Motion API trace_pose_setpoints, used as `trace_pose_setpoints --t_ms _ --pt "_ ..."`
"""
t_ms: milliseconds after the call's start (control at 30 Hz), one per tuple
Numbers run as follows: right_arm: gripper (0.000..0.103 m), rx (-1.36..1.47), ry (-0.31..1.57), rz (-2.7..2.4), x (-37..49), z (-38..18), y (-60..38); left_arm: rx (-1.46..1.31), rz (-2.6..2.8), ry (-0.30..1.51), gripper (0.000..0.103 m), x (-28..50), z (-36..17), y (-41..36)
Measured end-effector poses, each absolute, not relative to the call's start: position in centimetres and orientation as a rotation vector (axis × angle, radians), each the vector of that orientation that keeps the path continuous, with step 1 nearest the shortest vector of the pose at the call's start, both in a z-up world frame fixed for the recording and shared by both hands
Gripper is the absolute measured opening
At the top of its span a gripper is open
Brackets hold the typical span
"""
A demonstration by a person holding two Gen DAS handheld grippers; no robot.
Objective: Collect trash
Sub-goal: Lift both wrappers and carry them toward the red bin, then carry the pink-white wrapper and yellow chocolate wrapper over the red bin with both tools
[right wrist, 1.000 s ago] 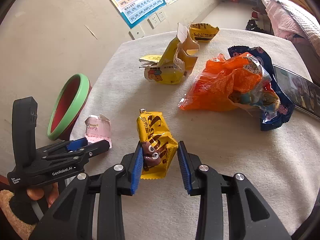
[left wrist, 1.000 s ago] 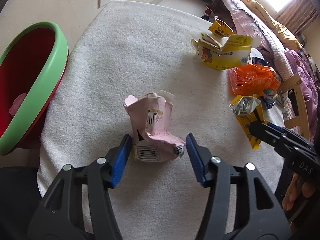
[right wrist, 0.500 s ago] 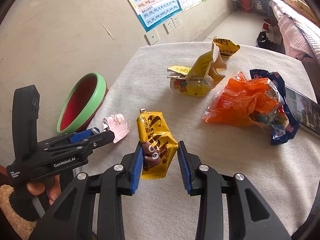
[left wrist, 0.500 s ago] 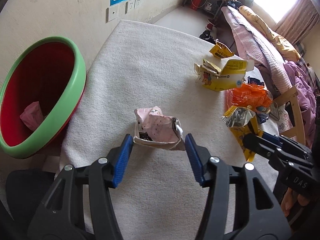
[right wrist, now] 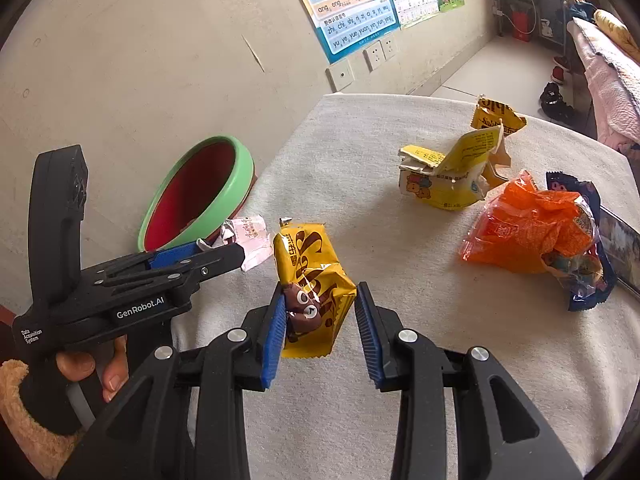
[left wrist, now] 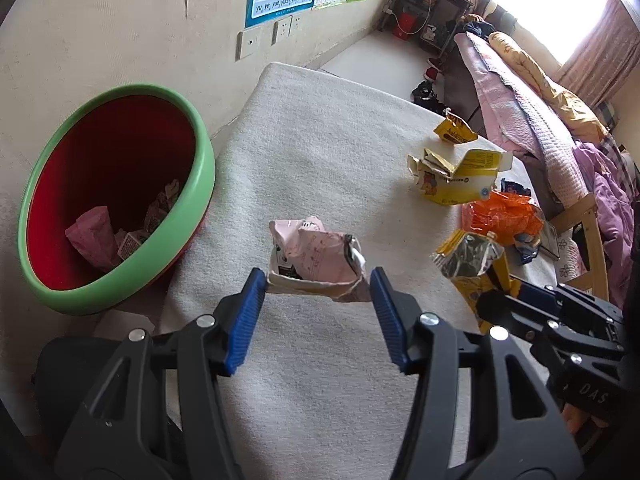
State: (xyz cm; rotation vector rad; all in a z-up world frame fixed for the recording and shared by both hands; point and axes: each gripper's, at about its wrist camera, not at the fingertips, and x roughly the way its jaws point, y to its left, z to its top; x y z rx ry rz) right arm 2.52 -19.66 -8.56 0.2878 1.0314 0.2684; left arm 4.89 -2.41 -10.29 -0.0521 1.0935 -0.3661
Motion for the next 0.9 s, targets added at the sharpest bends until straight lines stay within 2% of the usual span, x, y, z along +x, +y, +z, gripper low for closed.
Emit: trace_pose_setpoints --t_ms 900 --pt "0.033 0.194 1.023 0.428 5.1 -6.9 -12.7 -0.082 -0.25 1.026 0.052 6.1 -8.8 2.7"
